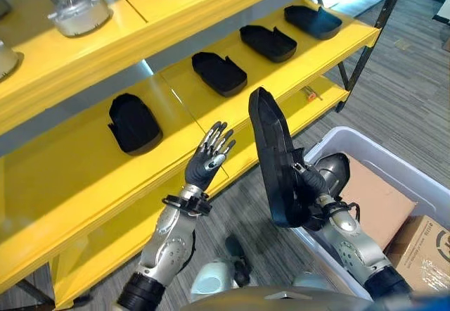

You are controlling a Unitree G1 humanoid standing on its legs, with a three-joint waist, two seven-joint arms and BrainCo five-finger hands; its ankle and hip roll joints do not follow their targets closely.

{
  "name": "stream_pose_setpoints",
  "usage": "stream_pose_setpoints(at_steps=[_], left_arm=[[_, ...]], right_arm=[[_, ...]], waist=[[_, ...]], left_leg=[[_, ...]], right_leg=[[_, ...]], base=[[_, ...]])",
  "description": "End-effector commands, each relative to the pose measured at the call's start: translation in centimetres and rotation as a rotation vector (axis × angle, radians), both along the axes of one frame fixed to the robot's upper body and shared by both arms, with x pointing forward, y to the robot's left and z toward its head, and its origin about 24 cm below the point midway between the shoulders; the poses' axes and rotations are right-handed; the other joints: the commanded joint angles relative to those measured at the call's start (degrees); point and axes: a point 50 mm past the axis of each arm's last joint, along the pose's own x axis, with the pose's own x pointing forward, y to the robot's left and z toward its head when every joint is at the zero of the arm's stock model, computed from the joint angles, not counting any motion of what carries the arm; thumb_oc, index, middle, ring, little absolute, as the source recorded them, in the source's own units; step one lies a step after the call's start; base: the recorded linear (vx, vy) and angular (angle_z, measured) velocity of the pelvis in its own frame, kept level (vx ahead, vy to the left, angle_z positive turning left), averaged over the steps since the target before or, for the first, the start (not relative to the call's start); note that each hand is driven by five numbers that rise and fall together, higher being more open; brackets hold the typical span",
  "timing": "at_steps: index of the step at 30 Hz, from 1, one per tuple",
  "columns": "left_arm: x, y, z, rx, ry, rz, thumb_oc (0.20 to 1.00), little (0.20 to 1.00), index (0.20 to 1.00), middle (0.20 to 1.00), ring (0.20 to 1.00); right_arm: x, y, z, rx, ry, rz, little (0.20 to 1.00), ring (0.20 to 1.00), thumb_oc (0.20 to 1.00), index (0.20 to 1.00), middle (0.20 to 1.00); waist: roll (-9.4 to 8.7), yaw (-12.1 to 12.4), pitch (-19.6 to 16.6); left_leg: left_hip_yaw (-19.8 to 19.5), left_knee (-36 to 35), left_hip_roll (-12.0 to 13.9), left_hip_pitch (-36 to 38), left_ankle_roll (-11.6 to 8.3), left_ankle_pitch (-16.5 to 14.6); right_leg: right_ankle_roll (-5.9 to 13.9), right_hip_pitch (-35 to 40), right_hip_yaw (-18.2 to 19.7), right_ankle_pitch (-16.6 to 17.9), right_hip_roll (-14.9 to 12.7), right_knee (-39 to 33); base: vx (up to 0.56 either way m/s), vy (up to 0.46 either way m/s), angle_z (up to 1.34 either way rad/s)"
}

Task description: Move parts from the plastic box to the shelf.

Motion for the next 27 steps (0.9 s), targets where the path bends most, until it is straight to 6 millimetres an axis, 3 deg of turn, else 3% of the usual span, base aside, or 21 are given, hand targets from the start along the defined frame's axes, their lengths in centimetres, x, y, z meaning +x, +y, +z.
stream_pose_setpoints(at_steps=[1,3,5,8,12,15,19,27], left_arm=[[0.7,0.7,2.0,-0.039,-0.108,0.017,1.000,1.000,1.000,1.000,1.000],[0.9,0.4,2.0,-0.047,-0.104,0.010,1.000,1.000,1.000,1.000,1.000],[1.0,0.1,2.1,-0.042,-0.108,0.004,1.000,1.000,1.000,1.000,1.000],[1.1,0.4,2.3,0.039,-0.121,0.043,1.000,1.000,1.000,1.000,1.000],[0.9,1.0,2.3,0.116,-0.128,0.067,1.000,1.000,1.000,1.000,1.000],[0.2,1.4,2.3,0.117,-0.139,0.062,1.000,1.000,1.000,1.000,1.000],[-0.4,1.6,2.1,0.128,-0.118,0.055,1.000,1.000,1.000,1.000,1.000],[-0.7,2.0,1.9,0.187,-0.132,0.093,1.000,1.000,1.000,1.000,1.000]], right_arm=[[2.3,0.9,3.9,0.098,-0.204,-0.006,0.200,0.200,0.200,0.200,0.200],[2.4,0.7,3.8,0.090,-0.202,-0.007,0.200,0.200,0.200,0.200,0.200],[2.5,0.6,3.7,0.090,-0.197,0.001,0.200,0.200,0.200,0.200,0.200],[2.5,0.5,3.8,0.099,-0.199,0.009,0.200,0.200,0.200,0.200,0.200],[2.2,0.9,3.9,0.121,-0.184,0.009,0.200,0.200,0.200,0.200,0.200],[1.9,1.5,4.0,0.134,-0.182,0.035,0.200,0.200,0.200,0.200,0.200],[1.9,2.8,4.1,0.149,-0.175,0.081,0.200,0.200,0.200,0.200,0.200],[1.9,4.4,4.9,0.171,-0.210,0.142,0.200,0.200,0.200,0.200,0.200]], waist=[[-2.74,-1.25,-2.14],[-2.82,-1.77,-2.68],[-2.32,-1.81,-2.93],[-1.65,-2.22,-2.78],[-1.01,-1.76,-2.65],[-0.70,-0.28,-2.15],[-0.63,2.58,-1.64],[-0.35,6.60,-1.10]], left_leg=[[-0.45,4.26,11.45,5.24,-12.84,1.95],[0.17,5.83,12.93,6.19,-13.06,2.07],[-0.22,4.06,11.97,6.69,-12.59,1.69],[0.39,0.47,9.64,8.13,-10.57,-2.19],[-0.76,-4.21,6.92,9.36,-9.53,-3.69],[-2.68,-7.19,5.70,9.55,-9.26,-3.09],[-3.72,-10.00,4.21,9.26,-8.80,-1.88],[-4.19,-12.25,0.88,7.43,-7.48,-0.93]], right_leg=[[-2.29,-2.99,1.91,9.55,6.15,-13.32],[-2.74,-3.70,1.40,8.86,5.59,-11.92],[-2.52,-4.00,1.59,8.43,5.15,-10.79],[-1.43,-4.54,1.94,8.14,3.60,-8.41],[0.59,-4.64,2.20,9.46,2.01,-8.10],[2.79,-4.87,2.07,11.06,0.38,-8.64],[5.43,-4.44,-0.89,13.41,-1.85,-9.85],[6.64,-4.94,-5.93,16.82,-5.52,-8.51]], base=[[0.01,0.252,0.73],[0.01,0.284,0.65],[0.05,0.380,0.51],[0.07,0.490,0.25],[0.05,0.427,0.41],[0.02,0.414,0.34],[-0.03,0.382,0.40],[-0.07,0.271,0.25]])
